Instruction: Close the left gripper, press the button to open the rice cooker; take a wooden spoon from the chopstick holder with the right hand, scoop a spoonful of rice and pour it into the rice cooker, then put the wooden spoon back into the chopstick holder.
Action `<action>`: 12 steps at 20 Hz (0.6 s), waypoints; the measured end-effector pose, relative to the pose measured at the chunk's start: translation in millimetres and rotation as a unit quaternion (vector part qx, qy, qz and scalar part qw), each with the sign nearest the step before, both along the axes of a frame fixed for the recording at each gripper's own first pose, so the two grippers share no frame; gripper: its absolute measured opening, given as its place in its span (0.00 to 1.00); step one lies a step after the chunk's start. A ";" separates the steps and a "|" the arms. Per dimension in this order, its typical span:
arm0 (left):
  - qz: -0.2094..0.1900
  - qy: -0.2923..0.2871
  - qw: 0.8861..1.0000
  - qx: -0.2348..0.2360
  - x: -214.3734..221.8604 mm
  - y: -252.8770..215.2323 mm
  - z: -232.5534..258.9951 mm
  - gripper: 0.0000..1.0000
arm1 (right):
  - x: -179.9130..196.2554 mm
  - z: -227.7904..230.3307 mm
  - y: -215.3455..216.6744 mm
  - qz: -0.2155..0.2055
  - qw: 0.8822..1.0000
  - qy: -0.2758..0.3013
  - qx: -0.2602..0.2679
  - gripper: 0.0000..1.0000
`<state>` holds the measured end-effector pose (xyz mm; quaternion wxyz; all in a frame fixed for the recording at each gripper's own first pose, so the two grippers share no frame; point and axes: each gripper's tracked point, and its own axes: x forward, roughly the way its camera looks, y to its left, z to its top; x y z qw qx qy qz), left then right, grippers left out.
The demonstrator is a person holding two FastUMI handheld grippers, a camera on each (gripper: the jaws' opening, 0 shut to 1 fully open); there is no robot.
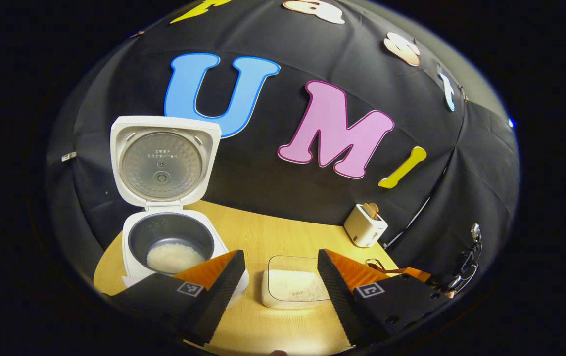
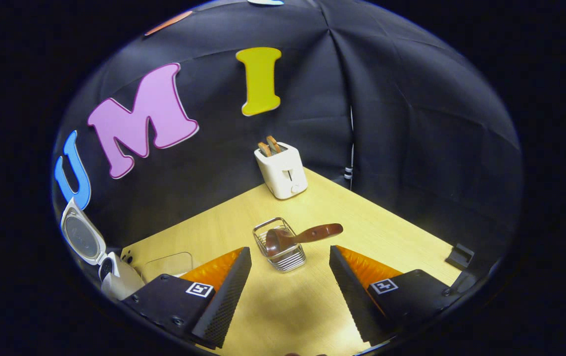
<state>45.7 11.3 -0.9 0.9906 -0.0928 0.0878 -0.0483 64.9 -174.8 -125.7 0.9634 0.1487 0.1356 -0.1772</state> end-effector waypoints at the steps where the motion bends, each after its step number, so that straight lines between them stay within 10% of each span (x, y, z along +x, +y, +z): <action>1: 0.005 0.005 1.000 0.005 1.4 -3.0 -0.8 0.95 | 5.3 -8.4 -6.4 -0.001 1.000 0.006 0.010 0.99; 12: 0.038 0.052 0.997 0.034 6.9 -47.6 -25.2 0.95 | 79.2 -46.5 -34.1 0.035 0.998 0.003 0.048 0.99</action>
